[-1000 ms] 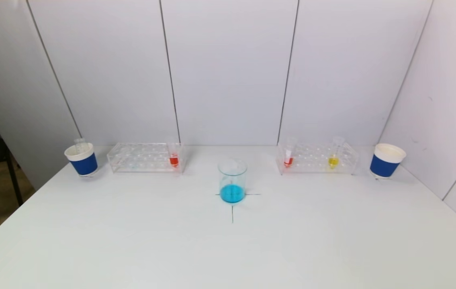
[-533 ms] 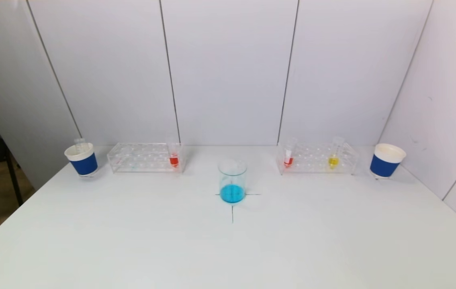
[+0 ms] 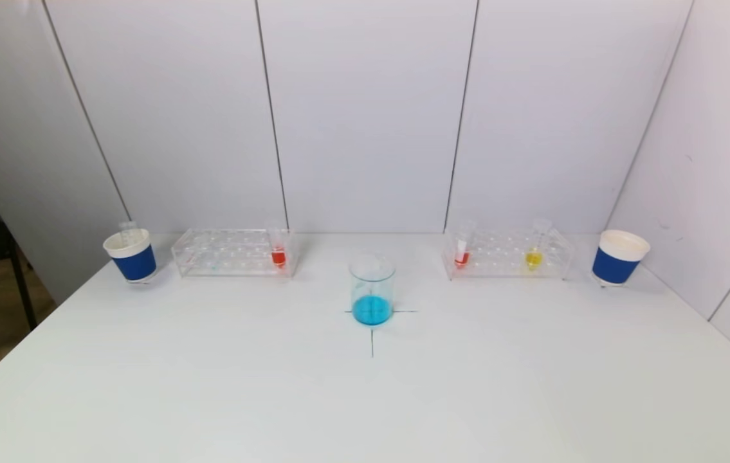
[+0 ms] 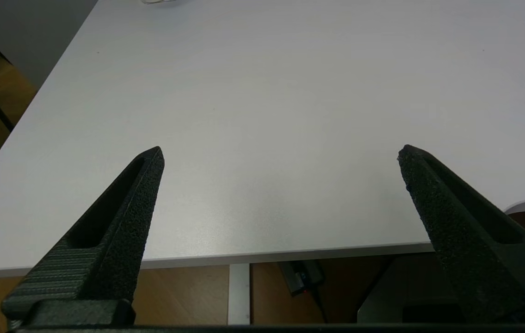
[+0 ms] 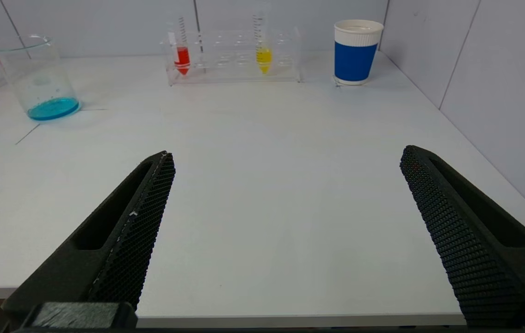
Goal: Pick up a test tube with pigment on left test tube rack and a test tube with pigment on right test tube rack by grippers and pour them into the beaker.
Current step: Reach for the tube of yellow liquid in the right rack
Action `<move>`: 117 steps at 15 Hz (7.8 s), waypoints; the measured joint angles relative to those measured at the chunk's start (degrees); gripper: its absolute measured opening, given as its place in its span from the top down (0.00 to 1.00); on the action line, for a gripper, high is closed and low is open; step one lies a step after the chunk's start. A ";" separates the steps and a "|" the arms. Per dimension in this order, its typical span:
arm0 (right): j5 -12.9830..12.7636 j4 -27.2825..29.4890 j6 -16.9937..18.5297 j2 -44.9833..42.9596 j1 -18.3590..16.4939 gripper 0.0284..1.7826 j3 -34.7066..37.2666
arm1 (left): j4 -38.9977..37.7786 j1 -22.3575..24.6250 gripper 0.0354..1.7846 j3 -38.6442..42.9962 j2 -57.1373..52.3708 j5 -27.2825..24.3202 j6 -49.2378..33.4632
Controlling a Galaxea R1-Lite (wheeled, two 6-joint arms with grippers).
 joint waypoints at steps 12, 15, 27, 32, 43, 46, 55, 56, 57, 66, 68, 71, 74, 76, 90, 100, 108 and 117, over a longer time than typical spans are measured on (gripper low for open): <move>0.00 0.02 0.00 0.00 0.00 0.01 0.00 | -0.02 -0.52 0.01 0.00 -0.46 -0.02 -0.29; 0.00 0.00 0.00 0.00 0.00 0.01 0.00 | -0.06 -0.52 0.01 0.00 -0.50 -0.02 -0.29; 0.00 0.00 0.00 0.00 0.00 0.01 0.00 | -0.06 -0.45 0.01 0.00 -0.50 0.00 -0.35; 0.00 0.00 0.01 0.00 0.00 0.01 0.00 | -0.06 -0.48 0.01 0.00 -0.57 -0.05 -0.38; 0.01 0.00 0.00 0.00 -0.02 0.01 0.00 | -0.24 -1.72 0.01 0.00 -9.20 0.00 -0.77; 0.00 0.00 0.00 0.00 0.00 0.01 0.00 | -0.28 -1.88 0.01 0.00 -10.69 0.09 -1.12; 0.01 0.00 0.00 0.00 0.00 0.01 0.00 | -0.28 -1.90 0.01 0.00 -11.36 0.06 -2.39; 0.01 0.02 0.00 0.00 0.00 0.01 0.00 | -0.24 -1.90 0.01 0.00 -11.39 0.13 -2.41; 0.00 0.00 0.00 0.00 0.00 0.01 0.00 | -0.22 -1.90 0.01 0.00 -11.39 0.13 -2.41; 0.37 -0.02 -0.63 0.00 0.00 0.01 0.00 | -0.24 -1.90 0.01 0.00 -11.39 0.17 -2.47; 0.30 -0.05 -0.52 0.00 0.00 0.01 0.00 | -0.24 -1.90 0.01 0.00 -11.39 0.15 -2.47; 0.00 -0.24 -0.46 0.00 0.00 0.01 0.00 | -0.27 -1.90 0.01 0.00 -11.39 0.17 -2.45; 0.28 -0.79 -1.21 0.00 0.02 0.01 -0.35 | -0.27 -1.90 0.01 0.00 -11.39 0.15 -2.43; 0.84 0.17 -1.34 0.07 0.05 0.01 -3.13 | -0.28 -1.90 0.01 0.00 -11.39 0.17 -2.41; 1.84 -11.11 -0.68 39.47 0.79 0.01 -31.11 | -0.28 -1.90 0.01 0.00 -11.36 0.17 -2.43; 1.56 -49.25 1.77 85.55 0.90 0.01 -34.45 | -0.27 -1.90 0.01 0.00 -11.36 0.17 -2.43; 0.32 -71.36 1.16 109.42 1.65 0.01 -38.36 | -0.28 -1.90 0.01 0.00 -11.36 0.15 -2.47; -4.38 -75.55 1.07 120.65 3.22 0.01 -43.76 | -0.28 -1.90 0.01 0.00 -11.36 0.13 -2.45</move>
